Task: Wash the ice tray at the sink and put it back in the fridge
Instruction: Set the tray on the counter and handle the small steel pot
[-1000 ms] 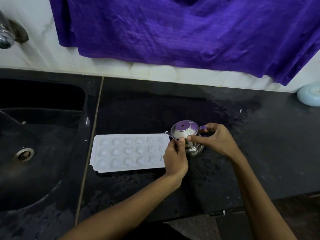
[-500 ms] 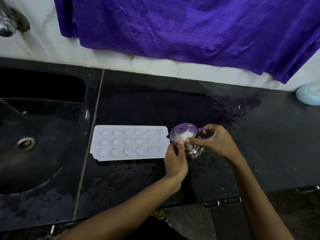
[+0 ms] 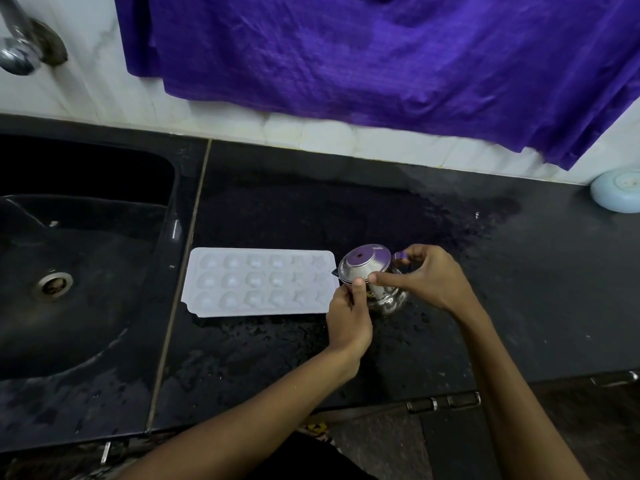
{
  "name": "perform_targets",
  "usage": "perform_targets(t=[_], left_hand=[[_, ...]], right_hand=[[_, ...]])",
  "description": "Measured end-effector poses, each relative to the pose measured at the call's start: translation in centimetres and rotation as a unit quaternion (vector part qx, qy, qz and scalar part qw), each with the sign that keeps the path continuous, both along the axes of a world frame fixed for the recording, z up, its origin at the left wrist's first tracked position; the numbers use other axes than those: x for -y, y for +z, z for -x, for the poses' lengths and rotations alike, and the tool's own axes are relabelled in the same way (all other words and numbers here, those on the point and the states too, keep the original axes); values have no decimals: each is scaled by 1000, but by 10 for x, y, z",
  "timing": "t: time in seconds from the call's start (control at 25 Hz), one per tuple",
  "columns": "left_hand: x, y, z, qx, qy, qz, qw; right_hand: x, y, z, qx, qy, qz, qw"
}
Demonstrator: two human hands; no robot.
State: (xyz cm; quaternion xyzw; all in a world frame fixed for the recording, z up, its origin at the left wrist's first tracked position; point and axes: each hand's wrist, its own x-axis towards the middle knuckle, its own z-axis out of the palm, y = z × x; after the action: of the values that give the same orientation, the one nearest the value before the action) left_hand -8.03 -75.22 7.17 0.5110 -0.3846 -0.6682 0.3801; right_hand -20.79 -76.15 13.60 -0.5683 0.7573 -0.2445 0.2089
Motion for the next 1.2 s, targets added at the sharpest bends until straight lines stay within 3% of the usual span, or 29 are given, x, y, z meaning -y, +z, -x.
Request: perform_targets(t=[0.28, 0.6, 0.88, 1.2], left_hand=[[-3, 3, -1, -2, 6, 5, 1000], [-22, 12, -3, 50, 20, 79, 995], [-33, 5, -3, 72, 2, 26, 997], [-32, -1, -3, 64, -5, 3, 998]], right_hand=[[-2, -1, 0, 10, 1, -2, 1000], [-23, -3, 6, 152, 2, 23, 988], [-29, 0, -2, 47, 16, -11, 999], [-27, 1, -6, -14, 11, -12, 1000]])
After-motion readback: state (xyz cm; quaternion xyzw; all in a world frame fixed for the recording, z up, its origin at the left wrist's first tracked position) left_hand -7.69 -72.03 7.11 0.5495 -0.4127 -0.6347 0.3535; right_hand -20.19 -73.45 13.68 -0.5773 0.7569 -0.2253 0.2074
